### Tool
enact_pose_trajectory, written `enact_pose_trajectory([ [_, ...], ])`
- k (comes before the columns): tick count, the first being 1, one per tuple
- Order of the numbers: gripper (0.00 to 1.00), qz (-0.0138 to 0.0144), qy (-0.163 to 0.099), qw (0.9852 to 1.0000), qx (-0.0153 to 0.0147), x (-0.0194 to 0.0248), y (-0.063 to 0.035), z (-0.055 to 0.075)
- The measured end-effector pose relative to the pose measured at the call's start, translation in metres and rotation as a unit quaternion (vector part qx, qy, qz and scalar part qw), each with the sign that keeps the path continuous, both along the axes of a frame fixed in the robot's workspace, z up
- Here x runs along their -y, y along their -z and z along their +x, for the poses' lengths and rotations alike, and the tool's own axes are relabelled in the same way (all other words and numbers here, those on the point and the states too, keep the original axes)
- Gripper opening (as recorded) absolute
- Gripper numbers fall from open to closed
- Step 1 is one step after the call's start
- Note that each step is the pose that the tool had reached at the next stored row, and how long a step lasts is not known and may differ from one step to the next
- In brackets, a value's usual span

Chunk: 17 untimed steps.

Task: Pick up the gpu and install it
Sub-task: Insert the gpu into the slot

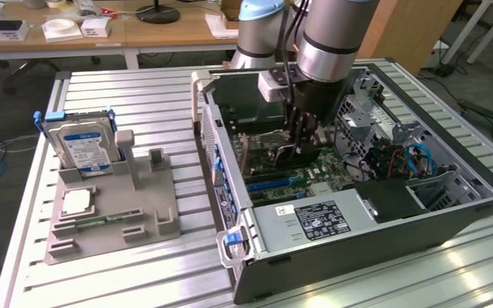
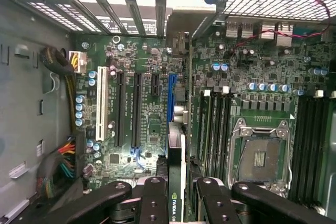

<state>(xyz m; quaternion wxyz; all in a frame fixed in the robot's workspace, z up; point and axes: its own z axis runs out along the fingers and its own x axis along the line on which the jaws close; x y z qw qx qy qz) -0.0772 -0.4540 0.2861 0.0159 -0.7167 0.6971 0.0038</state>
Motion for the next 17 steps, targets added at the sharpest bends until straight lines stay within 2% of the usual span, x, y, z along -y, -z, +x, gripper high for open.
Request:
enact_pose_trajectory([
  [8, 0.26, 0.0000, 0.000, 1.0000, 0.0000, 0.0000, 0.0095, -0.004],
  [17, 0.26, 0.0001, -0.001, 1.0000, 0.0001, 0.0000, 0.0123, -0.004],
])
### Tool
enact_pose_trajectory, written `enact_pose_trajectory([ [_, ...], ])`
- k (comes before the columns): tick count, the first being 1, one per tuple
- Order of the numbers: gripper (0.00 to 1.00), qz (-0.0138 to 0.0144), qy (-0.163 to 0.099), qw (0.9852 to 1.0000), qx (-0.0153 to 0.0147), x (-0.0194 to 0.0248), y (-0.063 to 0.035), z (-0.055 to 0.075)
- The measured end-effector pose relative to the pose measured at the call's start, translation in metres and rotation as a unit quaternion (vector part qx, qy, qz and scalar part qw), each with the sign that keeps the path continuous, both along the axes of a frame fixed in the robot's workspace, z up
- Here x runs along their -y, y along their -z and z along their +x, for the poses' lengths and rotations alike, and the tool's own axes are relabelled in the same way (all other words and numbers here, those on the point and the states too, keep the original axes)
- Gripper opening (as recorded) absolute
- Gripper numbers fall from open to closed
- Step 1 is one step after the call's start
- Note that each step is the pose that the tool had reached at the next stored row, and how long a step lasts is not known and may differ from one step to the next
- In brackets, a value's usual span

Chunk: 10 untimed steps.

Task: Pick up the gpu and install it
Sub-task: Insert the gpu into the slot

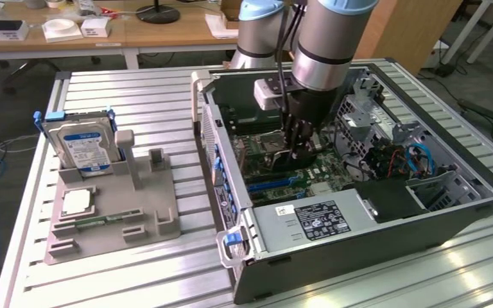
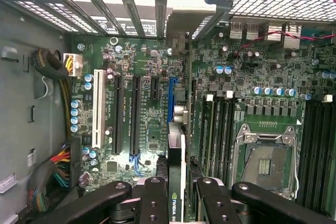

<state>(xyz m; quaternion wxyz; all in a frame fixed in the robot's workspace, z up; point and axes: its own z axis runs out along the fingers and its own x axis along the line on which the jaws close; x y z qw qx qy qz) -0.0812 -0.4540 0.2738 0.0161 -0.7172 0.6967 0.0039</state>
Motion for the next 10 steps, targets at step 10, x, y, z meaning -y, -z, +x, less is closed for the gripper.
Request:
enact_pose_trajectory([
  [10, 0.26, -0.0001, -0.001, 1.0000, 0.0010, 0.0000, 0.0091, -0.0025],
])
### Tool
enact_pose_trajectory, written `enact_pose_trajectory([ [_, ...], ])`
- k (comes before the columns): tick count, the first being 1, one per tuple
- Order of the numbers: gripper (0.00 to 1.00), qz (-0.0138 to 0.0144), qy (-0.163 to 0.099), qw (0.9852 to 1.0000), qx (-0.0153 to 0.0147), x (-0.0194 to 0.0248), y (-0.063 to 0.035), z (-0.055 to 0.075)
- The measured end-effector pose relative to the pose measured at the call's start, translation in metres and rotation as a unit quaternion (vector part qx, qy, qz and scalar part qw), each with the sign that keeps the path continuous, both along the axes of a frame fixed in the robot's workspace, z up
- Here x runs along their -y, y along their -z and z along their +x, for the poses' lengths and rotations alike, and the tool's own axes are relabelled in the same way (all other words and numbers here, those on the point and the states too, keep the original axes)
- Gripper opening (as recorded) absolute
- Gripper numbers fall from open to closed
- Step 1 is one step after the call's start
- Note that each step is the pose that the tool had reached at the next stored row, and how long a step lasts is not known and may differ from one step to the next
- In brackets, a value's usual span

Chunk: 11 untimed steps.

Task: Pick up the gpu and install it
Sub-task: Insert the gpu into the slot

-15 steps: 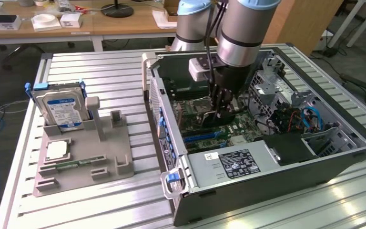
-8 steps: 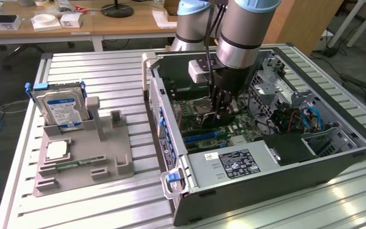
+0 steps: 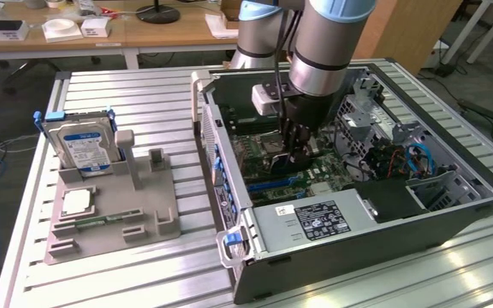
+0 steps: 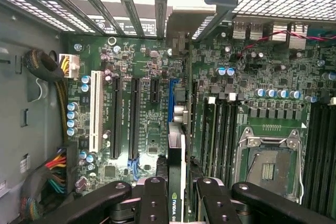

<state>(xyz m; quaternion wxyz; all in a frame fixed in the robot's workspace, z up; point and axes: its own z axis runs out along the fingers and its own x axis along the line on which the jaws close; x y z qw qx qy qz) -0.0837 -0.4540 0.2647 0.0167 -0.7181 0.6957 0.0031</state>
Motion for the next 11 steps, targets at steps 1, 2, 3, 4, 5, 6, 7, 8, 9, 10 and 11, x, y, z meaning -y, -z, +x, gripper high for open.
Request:
enact_pose_trajectory([
  [1, 0.26, -0.0001, 0.000, 1.0000, 0.0014, 0.0000, 0.0003, -0.0004],
  [2, 0.26, -0.0001, -0.001, 1.0000, 0.0033, 0.0000, 0.0004, -0.0008],
  [3, 0.26, -0.0001, -0.001, 1.0000, 0.0055, 0.0000, 0.0005, -0.0014],
  [4, 0.26, 0.0000, -0.001, 1.0000, 0.0073, 0.0000, 0.0007, -0.0022],
  [5, 0.26, 0.0000, -0.001, 1.0000, 0.0082, 0.0000, 0.0008, -0.0029],
  [6, 0.26, 0.0000, -0.001, 1.0000, 0.0084, -0.0001, 0.0008, -0.0036],
  [7, 0.26, 0.0000, -0.002, 1.0000, 0.0084, -0.0001, 0.0009, -0.0041],
  [8, 0.26, 0.0000, -0.002, 1.0000, 0.0084, 0.0000, 0.0008, -0.0043],
  [9, 0.26, 0.0000, -0.002, 1.0000, 0.0084, 0.0000, 0.0009, -0.0044],
  [10, 0.26, 0.0000, -0.002, 1.0000, 0.0084, 0.0001, 0.0012, -0.0045],
  [11, 0.26, 0.0000, -0.002, 1.0000, 0.0085, 0.0001, 0.0017, -0.0046],
])
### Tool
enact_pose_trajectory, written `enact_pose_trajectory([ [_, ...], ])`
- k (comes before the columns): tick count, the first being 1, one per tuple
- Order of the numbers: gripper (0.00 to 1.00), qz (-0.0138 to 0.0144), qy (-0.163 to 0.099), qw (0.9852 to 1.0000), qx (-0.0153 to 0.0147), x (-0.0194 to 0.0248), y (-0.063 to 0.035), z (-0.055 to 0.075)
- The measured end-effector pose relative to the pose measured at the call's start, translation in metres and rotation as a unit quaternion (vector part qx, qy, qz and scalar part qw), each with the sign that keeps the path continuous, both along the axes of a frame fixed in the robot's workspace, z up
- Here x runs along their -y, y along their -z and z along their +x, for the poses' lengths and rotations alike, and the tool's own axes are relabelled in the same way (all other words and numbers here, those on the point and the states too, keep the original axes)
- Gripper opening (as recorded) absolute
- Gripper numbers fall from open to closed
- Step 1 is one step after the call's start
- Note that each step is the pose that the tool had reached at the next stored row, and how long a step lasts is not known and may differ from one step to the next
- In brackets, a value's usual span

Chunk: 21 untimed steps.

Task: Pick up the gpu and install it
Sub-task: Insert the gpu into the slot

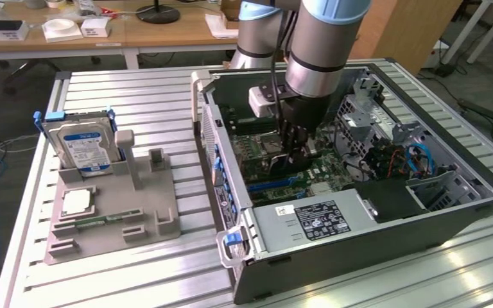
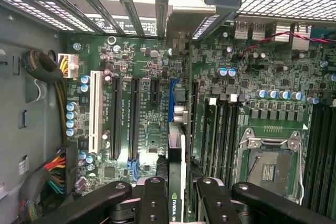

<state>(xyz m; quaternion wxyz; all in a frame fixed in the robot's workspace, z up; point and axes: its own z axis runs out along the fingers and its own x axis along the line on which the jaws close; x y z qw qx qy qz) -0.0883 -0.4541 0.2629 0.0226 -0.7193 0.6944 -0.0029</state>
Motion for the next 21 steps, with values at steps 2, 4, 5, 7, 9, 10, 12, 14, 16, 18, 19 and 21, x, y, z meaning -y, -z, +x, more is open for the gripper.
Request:
enact_pose_trajectory([
  [2, 0.26, 0.0000, 0.000, 1.0000, -0.0001, 0.0001, 0.0011, -0.0001],
  [4, 0.26, -0.0001, 0.000, 1.0000, -0.0001, 0.0001, 0.0017, -0.0002],
  [5, 0.26, -0.0002, 0.000, 1.0000, -0.0001, 0.0001, 0.0019, -0.0006],
  [7, 0.26, -0.0001, 0.000, 1.0000, -0.0001, 0.0001, 0.0023, -0.0015],
  [9, 0.26, 0.0000, -0.001, 1.0000, -0.0001, 0.0001, 0.0031, -0.0024],
  [10, 0.26, -0.0001, -0.001, 1.0000, 0.0000, 0.0002, 0.0033, -0.0025],
  [12, 0.26, 0.0000, -0.001, 1.0000, 0.0000, 0.0010, 0.0042, -0.0029],
  [14, 0.26, 0.0000, -0.001, 1.0000, 0.0000, 0.0017, 0.0047, -0.0030],
  [16, 0.26, 0.0000, -0.001, 1.0000, 0.0000, 0.0020, 0.0053, -0.0036],
  [18, 0.26, -0.0001, -0.001, 1.0000, -0.0001, 0.0021, 0.0059, -0.0046],
  [19, 0.26, -0.0001, -0.001, 1.0000, -0.0001, 0.0021, 0.0063, -0.0050],
  [21, 0.26, 0.0000, -0.001, 1.0000, 0.0000, 0.0020, 0.0075, -0.0058],
])
